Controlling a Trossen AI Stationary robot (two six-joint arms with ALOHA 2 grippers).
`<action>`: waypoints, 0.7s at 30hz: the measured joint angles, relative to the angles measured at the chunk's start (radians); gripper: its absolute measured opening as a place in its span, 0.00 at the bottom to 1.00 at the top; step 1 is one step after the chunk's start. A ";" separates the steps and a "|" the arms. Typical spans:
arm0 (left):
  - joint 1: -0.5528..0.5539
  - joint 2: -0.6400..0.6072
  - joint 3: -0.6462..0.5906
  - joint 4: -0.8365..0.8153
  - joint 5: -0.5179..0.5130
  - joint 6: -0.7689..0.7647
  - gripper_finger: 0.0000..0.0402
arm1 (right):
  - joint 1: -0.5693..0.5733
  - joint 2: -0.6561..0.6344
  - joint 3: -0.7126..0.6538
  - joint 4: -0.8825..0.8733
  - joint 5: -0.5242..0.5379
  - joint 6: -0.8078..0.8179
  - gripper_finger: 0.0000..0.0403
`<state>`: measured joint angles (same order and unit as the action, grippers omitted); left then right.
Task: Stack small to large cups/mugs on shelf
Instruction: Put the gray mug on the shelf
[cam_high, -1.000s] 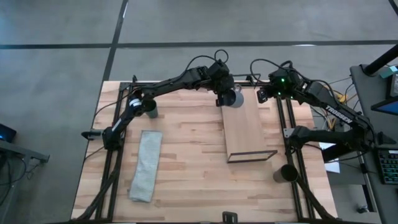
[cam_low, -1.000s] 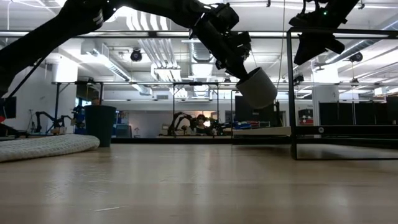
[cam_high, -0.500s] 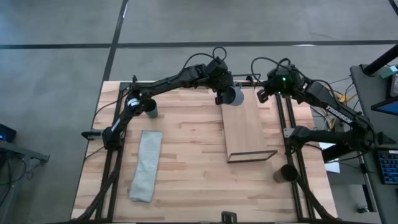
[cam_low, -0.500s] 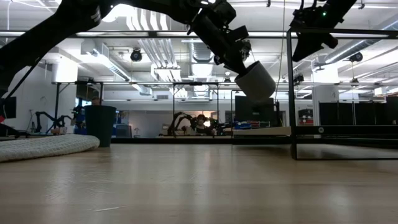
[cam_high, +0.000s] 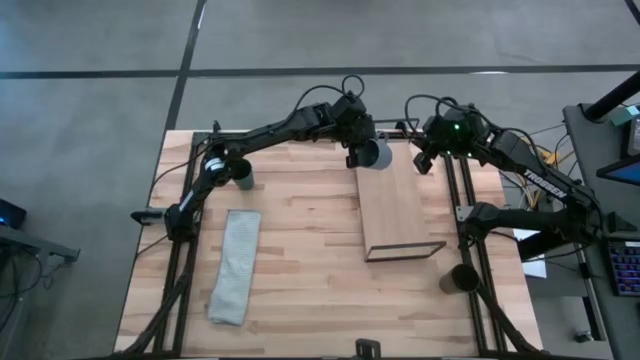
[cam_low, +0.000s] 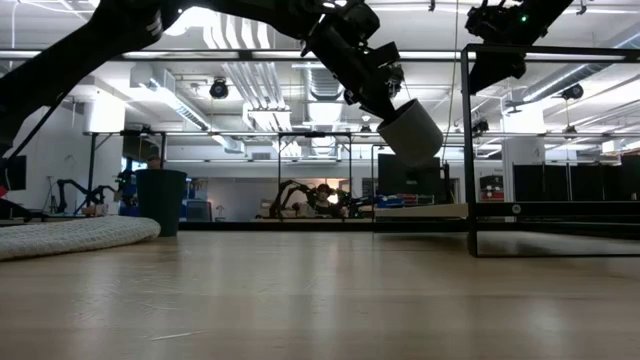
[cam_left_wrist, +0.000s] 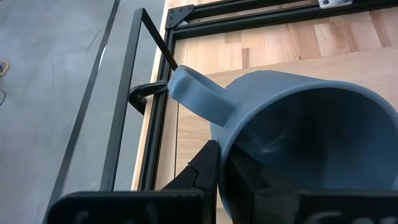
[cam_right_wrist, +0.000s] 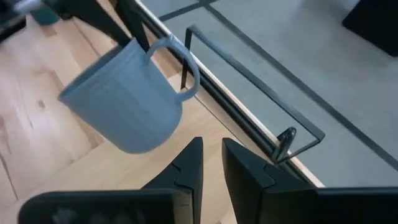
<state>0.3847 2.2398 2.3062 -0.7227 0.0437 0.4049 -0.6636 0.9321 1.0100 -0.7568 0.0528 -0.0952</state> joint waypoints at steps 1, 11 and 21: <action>0.000 0.000 0.000 0.000 0.000 0.000 0.00 | 0.000 0.000 0.000 0.009 0.000 0.006 0.14; 0.002 0.000 0.000 0.002 -0.002 0.000 0.00 | 0.000 -0.002 0.000 0.017 -0.003 0.007 0.36; 0.008 0.001 0.000 0.005 -0.003 0.000 0.00 | 0.000 -0.002 0.000 0.009 0.000 0.087 0.56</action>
<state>0.3928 2.2406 2.3066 -0.7173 0.0408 0.4046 -0.6636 0.9305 1.0098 -0.7475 0.0525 -0.0082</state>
